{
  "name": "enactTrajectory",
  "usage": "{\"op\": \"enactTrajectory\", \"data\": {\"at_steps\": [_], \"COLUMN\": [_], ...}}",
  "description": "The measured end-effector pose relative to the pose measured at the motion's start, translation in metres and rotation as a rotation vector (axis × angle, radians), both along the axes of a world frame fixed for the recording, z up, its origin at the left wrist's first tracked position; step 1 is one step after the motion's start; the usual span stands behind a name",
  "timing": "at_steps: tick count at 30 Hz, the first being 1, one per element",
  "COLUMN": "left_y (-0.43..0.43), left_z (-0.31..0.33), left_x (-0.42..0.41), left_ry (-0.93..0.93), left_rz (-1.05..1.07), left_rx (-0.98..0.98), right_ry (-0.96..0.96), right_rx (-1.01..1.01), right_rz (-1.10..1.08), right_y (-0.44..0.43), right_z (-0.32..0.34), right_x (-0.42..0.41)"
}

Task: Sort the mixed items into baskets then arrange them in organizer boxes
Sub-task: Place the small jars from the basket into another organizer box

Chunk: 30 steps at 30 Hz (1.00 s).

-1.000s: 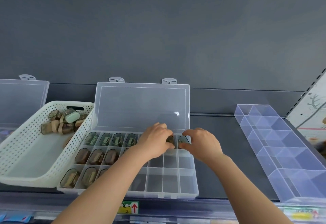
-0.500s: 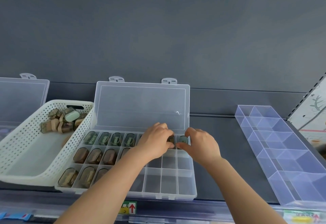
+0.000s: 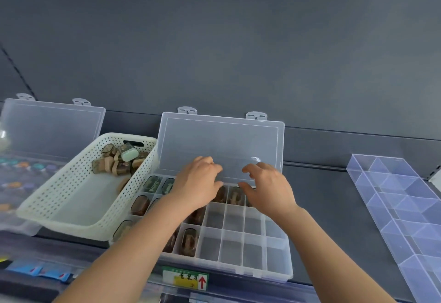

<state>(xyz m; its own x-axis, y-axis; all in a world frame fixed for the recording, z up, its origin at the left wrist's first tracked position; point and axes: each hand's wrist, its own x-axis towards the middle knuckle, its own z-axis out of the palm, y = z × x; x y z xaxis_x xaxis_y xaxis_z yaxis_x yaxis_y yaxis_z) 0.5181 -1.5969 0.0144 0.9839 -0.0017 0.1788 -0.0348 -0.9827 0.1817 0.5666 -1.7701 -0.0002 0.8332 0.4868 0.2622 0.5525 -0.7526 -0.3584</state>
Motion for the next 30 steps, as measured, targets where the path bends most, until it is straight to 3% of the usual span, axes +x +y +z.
{"op": "enactTrajectory", "data": {"at_steps": [8, 15, 19, 24, 30], "left_y": [0.12, 0.205, 0.241, 0.267, 0.28], "left_z": [0.014, 0.003, -0.01, -0.026, -0.039], "left_x": [-0.046, -0.061, -0.054, -0.04, -0.03], "left_ry": [0.044, 0.209, 0.275, 0.222, 0.213], "left_rz": [0.319, 0.434, 0.41, 0.335, 0.222], "left_rx": [0.256, 0.261, 0.294, 0.287, 0.419], "right_ry": [-0.002, -0.042, -0.066, -0.038, -0.06], "right_rx": [-0.061, -0.154, -0.315, -0.531, -0.65], "right_rz": [0.258, 0.42, 0.435, 0.426, 0.331], "right_y": [0.104, 0.207, 0.259, 0.309, 0.339], "right_z": [0.012, 0.021, 0.02, 0.008, -0.009], "right_x": [-0.014, -0.024, -0.022, -0.016, -0.008]}}
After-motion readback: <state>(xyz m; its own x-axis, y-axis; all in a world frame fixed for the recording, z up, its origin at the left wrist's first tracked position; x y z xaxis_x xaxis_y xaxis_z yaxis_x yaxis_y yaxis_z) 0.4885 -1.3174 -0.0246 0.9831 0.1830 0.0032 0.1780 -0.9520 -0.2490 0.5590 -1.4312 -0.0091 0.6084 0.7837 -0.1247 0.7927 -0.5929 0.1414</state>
